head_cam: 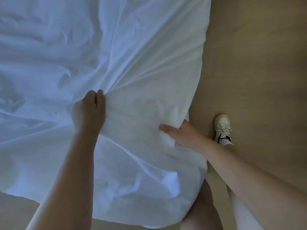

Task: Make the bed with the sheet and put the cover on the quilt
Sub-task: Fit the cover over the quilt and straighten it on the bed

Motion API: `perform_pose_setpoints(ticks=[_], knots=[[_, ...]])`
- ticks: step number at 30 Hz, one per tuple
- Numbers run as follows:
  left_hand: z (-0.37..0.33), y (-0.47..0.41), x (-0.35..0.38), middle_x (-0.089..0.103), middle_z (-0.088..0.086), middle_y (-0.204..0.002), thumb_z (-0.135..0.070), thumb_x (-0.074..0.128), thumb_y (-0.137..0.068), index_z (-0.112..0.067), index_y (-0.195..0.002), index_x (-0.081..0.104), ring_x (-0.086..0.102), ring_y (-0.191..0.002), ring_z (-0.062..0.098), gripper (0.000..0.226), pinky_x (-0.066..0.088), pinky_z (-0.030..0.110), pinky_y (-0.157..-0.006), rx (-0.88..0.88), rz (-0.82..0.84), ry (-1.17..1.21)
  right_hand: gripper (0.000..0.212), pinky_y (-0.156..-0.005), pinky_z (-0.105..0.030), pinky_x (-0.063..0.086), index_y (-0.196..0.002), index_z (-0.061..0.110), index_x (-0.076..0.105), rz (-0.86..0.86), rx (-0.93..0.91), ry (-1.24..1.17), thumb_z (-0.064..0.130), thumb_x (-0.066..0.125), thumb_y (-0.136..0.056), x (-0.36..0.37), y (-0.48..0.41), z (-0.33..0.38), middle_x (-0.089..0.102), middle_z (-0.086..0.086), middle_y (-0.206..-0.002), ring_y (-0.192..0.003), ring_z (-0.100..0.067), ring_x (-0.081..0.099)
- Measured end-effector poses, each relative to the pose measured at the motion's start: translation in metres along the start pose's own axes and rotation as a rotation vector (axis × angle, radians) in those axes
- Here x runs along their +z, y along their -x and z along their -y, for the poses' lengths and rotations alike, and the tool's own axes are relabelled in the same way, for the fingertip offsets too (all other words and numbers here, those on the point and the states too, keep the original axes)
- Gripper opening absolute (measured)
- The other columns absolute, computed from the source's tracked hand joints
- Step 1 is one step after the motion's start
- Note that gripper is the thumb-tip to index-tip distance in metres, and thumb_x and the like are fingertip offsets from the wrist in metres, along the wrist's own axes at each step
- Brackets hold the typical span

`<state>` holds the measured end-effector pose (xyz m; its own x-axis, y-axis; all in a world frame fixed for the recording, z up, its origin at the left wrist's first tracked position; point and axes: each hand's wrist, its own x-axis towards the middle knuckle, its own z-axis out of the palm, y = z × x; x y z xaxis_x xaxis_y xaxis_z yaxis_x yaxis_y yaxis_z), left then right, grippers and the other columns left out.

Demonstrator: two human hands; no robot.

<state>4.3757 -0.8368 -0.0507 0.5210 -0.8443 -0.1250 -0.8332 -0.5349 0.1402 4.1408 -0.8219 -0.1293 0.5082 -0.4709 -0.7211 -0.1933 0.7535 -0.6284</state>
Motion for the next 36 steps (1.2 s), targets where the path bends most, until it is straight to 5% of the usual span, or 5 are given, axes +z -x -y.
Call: perform_pose_setpoints(ticks=[5,14,25,31,36], knots=[[-0.022,0.026,0.037,0.059,0.019,-0.106,-0.024,0.046,-0.095,-0.006,-0.108,0.055,0.054,-0.098,0.036,0.024,0.03,0.035,-0.068,0.168,0.235,0.056,0.015,-0.092,-0.04,0.052,-0.104,0.03,0.063,-0.157,-0.084,-0.213,0.032,0.062,-0.088,0.013,0.002,-0.007,0.07,0.003,-0.109,-0.101,-0.016,0.066],[-0.036,0.054,0.062,0.041,-0.004,-0.056,-0.03,0.045,-0.097,-0.015,-0.063,0.037,0.041,-0.06,0.019,0.039,0.03,0.031,-0.06,-0.022,0.358,0.475,0.041,-0.09,-0.032,0.052,-0.115,0.013,0.059,-0.247,0.0,-0.475,0.044,0.06,-0.088,0.043,-0.024,0.02,0.068,-0.003,-0.111,-0.1,-0.018,0.065],[-0.098,0.069,0.029,0.032,-0.003,-0.053,-0.027,0.042,-0.098,-0.018,-0.059,0.025,0.032,-0.052,0.015,0.044,0.02,0.034,-0.057,0.229,0.34,0.344,0.018,-0.045,-0.021,0.046,-0.064,0.007,0.056,-0.627,-0.053,-0.679,-0.006,0.055,-0.077,-0.031,0.021,0.031,0.054,-0.006,-0.052,-0.047,-0.018,0.056],[-0.116,0.085,0.073,0.059,0.01,-0.088,-0.035,0.027,-0.102,-0.013,-0.08,0.039,0.048,-0.075,0.03,0.033,0.03,0.032,-0.064,0.202,0.44,-0.088,0.021,-0.057,-0.024,0.048,-0.075,0.019,0.061,-0.856,0.128,-0.322,0.013,0.081,-0.071,-0.087,0.021,-0.02,0.064,0.002,-0.074,-0.066,-0.015,0.061],[-0.128,0.082,0.101,0.052,0.011,-0.11,-0.031,0.041,-0.097,-0.008,-0.101,0.053,0.047,-0.106,0.03,0.027,0.035,0.038,-0.081,0.23,0.375,-0.13,0.032,-0.074,-0.029,0.051,-0.096,0.016,0.063,-0.572,0.337,-0.239,0.033,0.079,-0.074,-0.108,-0.007,-0.022,0.069,-0.002,-0.099,-0.085,-0.019,0.064]])
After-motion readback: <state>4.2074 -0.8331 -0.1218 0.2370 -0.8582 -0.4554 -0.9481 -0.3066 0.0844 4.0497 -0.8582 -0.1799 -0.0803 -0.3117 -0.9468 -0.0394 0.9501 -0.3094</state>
